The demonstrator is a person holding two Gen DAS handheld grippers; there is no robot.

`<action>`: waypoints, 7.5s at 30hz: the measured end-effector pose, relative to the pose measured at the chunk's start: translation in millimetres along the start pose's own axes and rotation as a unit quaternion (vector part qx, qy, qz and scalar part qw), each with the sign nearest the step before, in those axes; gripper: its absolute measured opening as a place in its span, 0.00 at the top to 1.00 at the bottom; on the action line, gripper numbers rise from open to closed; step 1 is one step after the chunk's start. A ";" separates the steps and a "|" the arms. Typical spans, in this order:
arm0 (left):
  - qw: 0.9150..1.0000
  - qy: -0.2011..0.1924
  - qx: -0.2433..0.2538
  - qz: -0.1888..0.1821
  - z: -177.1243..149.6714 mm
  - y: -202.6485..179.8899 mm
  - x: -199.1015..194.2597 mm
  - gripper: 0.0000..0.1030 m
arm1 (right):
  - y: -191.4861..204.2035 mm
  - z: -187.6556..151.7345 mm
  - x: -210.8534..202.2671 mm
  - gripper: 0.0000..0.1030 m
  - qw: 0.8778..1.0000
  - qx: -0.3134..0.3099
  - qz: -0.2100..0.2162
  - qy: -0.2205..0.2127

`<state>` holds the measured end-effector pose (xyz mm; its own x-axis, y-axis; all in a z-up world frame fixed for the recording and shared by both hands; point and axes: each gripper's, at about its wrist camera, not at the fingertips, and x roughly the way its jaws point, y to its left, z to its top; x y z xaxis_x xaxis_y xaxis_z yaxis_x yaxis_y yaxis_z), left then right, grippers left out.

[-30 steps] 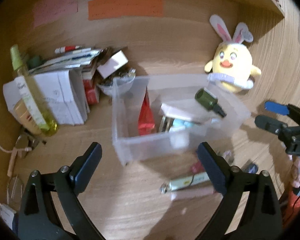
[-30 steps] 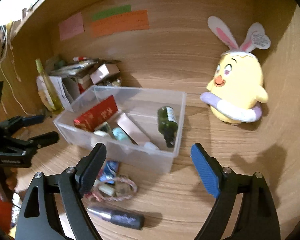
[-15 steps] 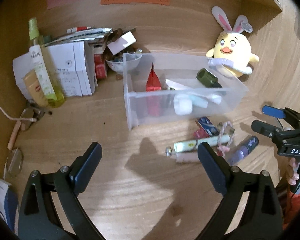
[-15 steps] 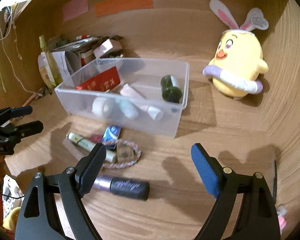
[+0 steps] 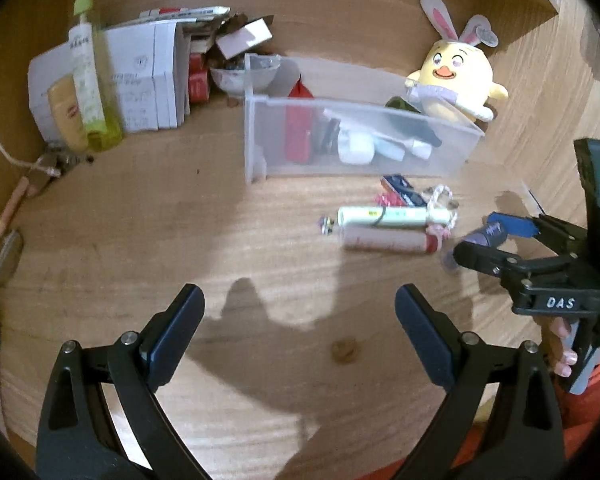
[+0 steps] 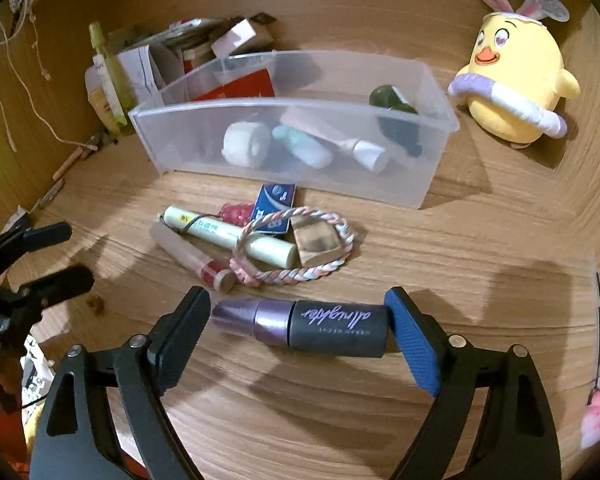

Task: Organize objects
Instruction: 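Grasp the purple-black spray bottle with the right tool while the left tool grips a small brown bead, then carry the spray bottle and brown bead over the clear bin with both tools, then open the left tool to drop the bead while the right tool releases the spray bottle, then withdraw both tools from the bin toward the white tube and braided hair tie, then grasp the white red-capped tube with the left tool while the right tool grips the braided hair tie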

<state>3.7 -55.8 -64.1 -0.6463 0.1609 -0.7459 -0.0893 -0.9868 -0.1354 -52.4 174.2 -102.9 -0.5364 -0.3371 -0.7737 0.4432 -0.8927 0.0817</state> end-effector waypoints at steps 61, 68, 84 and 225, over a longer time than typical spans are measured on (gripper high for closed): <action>0.995 -0.092 0.034 -0.017 55.9 -39.6 -17.0 0.87 | -33.1 30.5 -52.2 0.12 0.992 0.045 -0.043 -0.109; 0.994 -0.099 0.034 -0.020 73.1 -46.2 -11.2 0.87 | -42.0 46.3 -53.6 0.12 0.990 0.052 -0.037 -0.123; 0.993 -0.111 0.028 -0.032 111.6 -49.6 5.7 0.87 | -49.5 82.2 -43.9 0.12 0.989 0.053 -0.029 -0.138; 0.998 0.016 0.054 -0.043 47.8 -67.7 36.7 0.18 | -40.1 56.8 -26.0 0.92 0.996 -0.024 0.048 -0.069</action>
<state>-50.2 15.9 -51.1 -0.6085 0.2440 -0.7551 -0.2252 -0.9655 -0.1305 -97.1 201.8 -50.3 -0.5816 -0.4612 -0.6701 0.5298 -0.8399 0.1183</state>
